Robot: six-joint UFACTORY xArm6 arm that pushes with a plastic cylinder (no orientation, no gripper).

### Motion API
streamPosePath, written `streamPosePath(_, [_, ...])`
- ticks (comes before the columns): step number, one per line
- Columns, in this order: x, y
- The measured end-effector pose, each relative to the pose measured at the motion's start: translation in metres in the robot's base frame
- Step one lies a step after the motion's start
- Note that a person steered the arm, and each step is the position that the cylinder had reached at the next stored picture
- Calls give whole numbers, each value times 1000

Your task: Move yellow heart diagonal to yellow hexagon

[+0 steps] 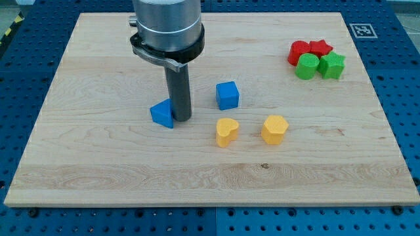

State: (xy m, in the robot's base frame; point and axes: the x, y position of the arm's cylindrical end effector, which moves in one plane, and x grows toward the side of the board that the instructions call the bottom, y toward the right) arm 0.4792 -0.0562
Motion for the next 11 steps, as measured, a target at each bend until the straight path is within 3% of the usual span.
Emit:
streamPosePath(2, [2,-84])
streamPosePath(3, [2,-75])
streamPosePath(4, [27,-9])
streamPosePath(5, [100,24])
streamPosePath(6, [128,87])
streamPosePath(7, [100,185])
streamPosePath(8, [51,224])
streamPosePath(9, [8,221])
streamPosePath(10, [5,184])
streamPosePath(11, [29,130])
